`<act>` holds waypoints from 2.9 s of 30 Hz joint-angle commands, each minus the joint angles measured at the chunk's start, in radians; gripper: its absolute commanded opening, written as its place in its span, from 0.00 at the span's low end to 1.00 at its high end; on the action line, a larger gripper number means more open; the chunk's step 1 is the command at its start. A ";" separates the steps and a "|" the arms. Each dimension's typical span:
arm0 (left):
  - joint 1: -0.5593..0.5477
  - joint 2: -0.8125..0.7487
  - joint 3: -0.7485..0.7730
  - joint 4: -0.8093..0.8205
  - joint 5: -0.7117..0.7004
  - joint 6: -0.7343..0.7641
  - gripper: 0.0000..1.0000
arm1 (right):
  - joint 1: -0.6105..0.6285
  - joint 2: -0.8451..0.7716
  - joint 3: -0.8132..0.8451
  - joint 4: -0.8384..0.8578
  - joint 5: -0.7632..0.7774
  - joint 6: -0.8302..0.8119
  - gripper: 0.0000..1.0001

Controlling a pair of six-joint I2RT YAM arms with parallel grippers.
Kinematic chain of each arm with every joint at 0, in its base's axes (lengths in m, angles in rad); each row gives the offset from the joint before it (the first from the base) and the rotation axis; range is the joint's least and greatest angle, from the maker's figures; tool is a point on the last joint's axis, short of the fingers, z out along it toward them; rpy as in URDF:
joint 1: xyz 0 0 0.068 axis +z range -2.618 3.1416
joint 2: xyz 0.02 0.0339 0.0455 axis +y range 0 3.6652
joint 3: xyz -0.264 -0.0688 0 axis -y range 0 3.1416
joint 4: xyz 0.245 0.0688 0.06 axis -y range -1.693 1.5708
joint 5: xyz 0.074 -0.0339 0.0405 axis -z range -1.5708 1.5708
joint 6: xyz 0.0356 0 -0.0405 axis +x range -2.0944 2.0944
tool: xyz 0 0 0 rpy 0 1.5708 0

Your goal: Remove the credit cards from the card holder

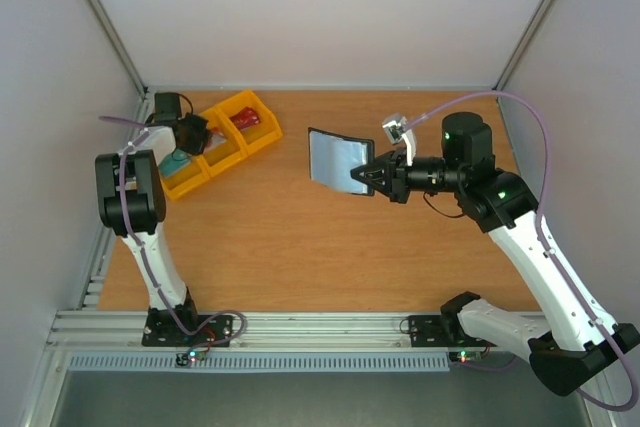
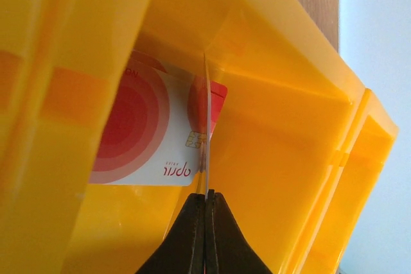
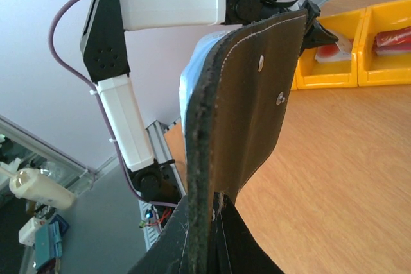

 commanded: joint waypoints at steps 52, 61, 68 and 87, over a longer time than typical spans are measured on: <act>-0.203 -0.061 0.191 -0.240 -0.560 1.843 0.00 | 0.008 -0.019 0.028 -0.032 -0.046 -0.029 0.01; -0.205 0.020 0.250 -0.254 -0.685 1.915 0.00 | 0.009 -0.030 0.023 -0.033 -0.041 -0.028 0.01; -0.206 -0.005 0.157 -0.220 -0.703 2.003 0.00 | 0.009 -0.020 0.027 -0.031 -0.049 -0.031 0.01; -0.219 -0.031 0.263 -0.283 -0.701 1.937 0.00 | 0.009 0.044 0.001 -0.075 0.080 0.016 0.01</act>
